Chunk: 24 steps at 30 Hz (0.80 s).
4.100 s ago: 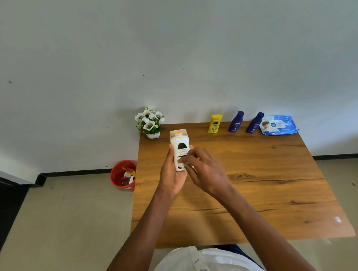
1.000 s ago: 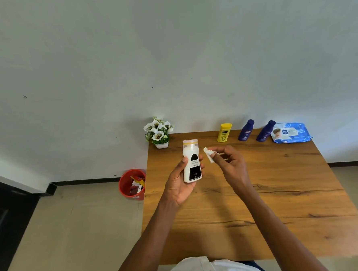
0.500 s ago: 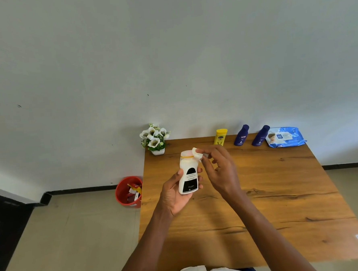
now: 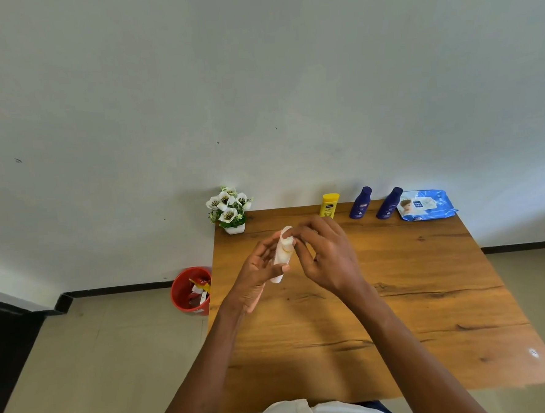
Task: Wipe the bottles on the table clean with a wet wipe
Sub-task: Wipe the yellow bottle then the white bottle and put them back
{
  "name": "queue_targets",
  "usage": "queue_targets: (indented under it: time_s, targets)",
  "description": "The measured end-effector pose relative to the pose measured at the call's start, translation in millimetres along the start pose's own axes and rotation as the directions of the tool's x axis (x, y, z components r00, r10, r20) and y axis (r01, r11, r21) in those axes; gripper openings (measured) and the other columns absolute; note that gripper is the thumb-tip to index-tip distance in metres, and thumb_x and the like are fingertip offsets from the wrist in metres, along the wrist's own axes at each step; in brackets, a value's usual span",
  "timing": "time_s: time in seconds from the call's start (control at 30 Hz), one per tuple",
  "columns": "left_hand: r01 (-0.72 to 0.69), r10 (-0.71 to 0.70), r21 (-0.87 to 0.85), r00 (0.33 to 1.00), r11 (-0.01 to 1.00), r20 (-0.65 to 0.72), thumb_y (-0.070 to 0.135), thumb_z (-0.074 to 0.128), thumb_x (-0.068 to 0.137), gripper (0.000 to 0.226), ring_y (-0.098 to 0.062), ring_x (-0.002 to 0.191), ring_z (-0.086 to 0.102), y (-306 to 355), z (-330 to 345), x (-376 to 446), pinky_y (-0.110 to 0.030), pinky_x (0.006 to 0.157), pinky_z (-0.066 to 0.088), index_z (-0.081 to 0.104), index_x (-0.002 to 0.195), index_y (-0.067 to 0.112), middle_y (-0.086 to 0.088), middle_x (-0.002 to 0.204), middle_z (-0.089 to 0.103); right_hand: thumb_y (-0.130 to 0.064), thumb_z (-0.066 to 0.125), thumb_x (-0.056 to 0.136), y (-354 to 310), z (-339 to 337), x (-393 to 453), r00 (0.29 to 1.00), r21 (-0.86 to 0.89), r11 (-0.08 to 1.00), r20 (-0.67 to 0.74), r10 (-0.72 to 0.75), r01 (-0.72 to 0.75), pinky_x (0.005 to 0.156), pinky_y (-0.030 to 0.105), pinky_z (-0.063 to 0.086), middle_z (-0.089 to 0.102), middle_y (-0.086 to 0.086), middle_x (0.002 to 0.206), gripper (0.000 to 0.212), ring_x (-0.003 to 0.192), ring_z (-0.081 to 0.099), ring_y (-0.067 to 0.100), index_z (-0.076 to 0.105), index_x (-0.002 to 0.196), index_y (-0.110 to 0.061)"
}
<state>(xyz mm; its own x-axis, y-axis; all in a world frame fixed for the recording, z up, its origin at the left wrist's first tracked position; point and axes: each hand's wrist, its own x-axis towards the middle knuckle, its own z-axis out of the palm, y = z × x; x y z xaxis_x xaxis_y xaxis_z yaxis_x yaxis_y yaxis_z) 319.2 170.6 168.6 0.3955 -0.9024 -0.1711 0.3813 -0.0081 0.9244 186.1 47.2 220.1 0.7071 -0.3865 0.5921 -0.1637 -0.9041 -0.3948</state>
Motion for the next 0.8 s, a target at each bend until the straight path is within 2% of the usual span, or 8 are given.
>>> queue_targets:
  time_s: [0.2,0.33,0.43,0.47,0.53,0.63,0.73,0.8]
  targets:
    - [-0.014,0.015,0.092,1.000,0.996,-0.008,0.005,0.079,0.077,0.071,-0.019,0.132,0.052,-6,-3,-2,-0.026,0.096,0.048,0.053,0.142,0.019,-0.003,0.143,0.057,-0.018,0.064,0.094,19,1,0,0.994,-0.072,0.994,0.069,0.083,-0.078,0.071,0.040,0.051,0.065,0.003,0.103,0.017,0.090,0.056,0.021,0.073,0.108,-0.012]
    - [-0.022,0.026,0.093,0.999,0.995,-0.033,-0.004,0.076,0.081,0.067,-0.019,0.133,0.053,-12,-2,-1,-0.026,0.096,0.049,0.055,0.140,0.021,-0.002,0.141,0.059,-0.017,0.064,0.093,14,-3,-4,0.995,0.002,0.999,0.097,-0.034,0.034,0.075,0.035,0.048,0.064,0.002,0.104,0.019,0.092,0.057,0.021,0.073,0.109,-0.017]
    - [-0.029,0.037,0.105,0.996,0.994,-0.080,0.005,0.081,0.079,0.068,-0.022,0.132,0.053,-16,-3,2,-0.030,0.096,0.051,0.058,0.138,0.028,-0.002,0.141,0.059,-0.017,0.065,0.091,13,-4,-10,0.979,0.063,0.989,0.144,-0.142,0.134,0.076,0.035,0.047,0.065,0.001,0.103,0.018,0.093,0.059,0.022,0.075,0.106,-0.019]
    - [-0.026,0.036,0.086,0.993,0.996,-0.109,0.009,0.082,0.079,0.068,-0.023,0.131,0.054,-17,-4,2,-0.030,0.095,0.051,0.058,0.138,0.030,-0.002,0.140,0.060,-0.018,0.065,0.091,15,-3,-14,0.983,0.107,0.989,0.139,-0.119,0.104,0.076,0.037,0.048,0.066,0.001,0.102,0.017,0.094,0.059,0.022,0.076,0.105,-0.018]
    - [-0.026,0.030,0.030,0.989,0.999,-0.147,0.014,0.081,0.080,0.066,-0.023,0.129,0.056,-16,-5,2,-0.030,0.095,0.052,0.056,0.139,0.030,-0.002,0.138,0.062,-0.020,0.064,0.093,21,-1,-21,0.991,0.248,0.963,0.108,0.079,-0.104,0.077,0.042,0.049,0.067,0.000,0.101,0.018,0.096,0.060,0.021,0.076,0.106,-0.018]
    - [0.002,-0.015,-0.108,0.992,0.994,-0.122,0.029,0.082,0.081,0.066,-0.029,0.121,0.063,-14,-3,-1,-0.040,0.102,0.051,0.055,0.140,0.020,-0.012,0.135,0.064,-0.018,0.065,0.096,28,-2,-27,0.915,0.402,0.826,0.083,0.395,-0.394,0.073,0.046,0.052,0.067,-0.004,0.102,0.018,0.095,0.060,0.014,0.075,0.110,-0.025]
    - [0.045,-0.082,-0.412,0.994,0.910,-0.072,0.038,0.080,0.080,0.077,-0.031,0.109,0.068,-12,-3,-4,-0.045,0.096,0.053,0.049,0.145,0.009,-0.025,0.136,0.060,-0.016,0.066,0.095,28,-5,-30,0.871,0.459,0.752,0.115,0.477,-0.473,0.072,0.042,0.054,0.067,-0.006,0.105,0.021,0.093,0.061,0.012,0.073,0.109,-0.031]
    - [0.052,-0.096,-0.543,0.994,0.838,-0.053,0.033,0.063,0.094,0.064,-0.036,0.112,0.066,-11,-3,-4,-0.046,0.097,0.052,0.044,0.148,0.005,-0.028,0.141,0.054,-0.017,0.066,0.095,26,-5,-32,0.862,0.465,0.736,0.139,0.488,-0.492,0.072,0.040,0.053,0.066,-0.005,0.105,0.021,0.093,0.061,0.013,0.071,0.108,-0.032]
